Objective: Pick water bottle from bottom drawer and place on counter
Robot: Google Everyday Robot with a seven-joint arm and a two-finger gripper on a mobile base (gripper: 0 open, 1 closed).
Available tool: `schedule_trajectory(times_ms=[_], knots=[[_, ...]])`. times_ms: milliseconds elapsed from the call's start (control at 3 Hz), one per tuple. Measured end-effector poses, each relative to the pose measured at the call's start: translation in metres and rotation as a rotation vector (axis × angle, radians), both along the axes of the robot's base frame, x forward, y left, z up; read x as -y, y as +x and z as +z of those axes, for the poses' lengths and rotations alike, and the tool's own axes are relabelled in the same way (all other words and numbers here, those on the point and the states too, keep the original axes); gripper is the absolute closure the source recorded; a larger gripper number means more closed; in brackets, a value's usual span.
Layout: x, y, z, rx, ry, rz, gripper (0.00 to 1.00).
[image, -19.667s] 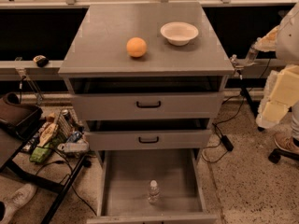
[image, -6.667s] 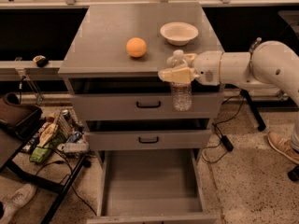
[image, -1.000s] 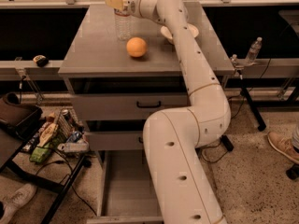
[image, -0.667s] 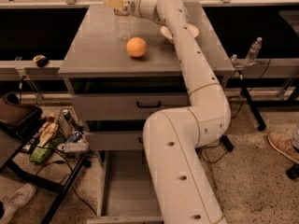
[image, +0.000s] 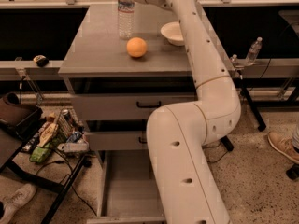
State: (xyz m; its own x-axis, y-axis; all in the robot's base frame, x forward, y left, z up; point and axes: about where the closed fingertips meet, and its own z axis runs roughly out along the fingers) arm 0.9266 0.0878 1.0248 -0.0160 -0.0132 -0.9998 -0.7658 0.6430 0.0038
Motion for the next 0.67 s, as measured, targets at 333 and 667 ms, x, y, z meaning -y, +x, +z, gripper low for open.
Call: schedule_trajectory(times_ms=[333, 667], knots=[[0.020, -0.026, 0.041, 0.026, -0.068, 0.000, 0.00], [0.064, -0.049, 0.068, -0.003, -0.138, -0.046, 0.00]])
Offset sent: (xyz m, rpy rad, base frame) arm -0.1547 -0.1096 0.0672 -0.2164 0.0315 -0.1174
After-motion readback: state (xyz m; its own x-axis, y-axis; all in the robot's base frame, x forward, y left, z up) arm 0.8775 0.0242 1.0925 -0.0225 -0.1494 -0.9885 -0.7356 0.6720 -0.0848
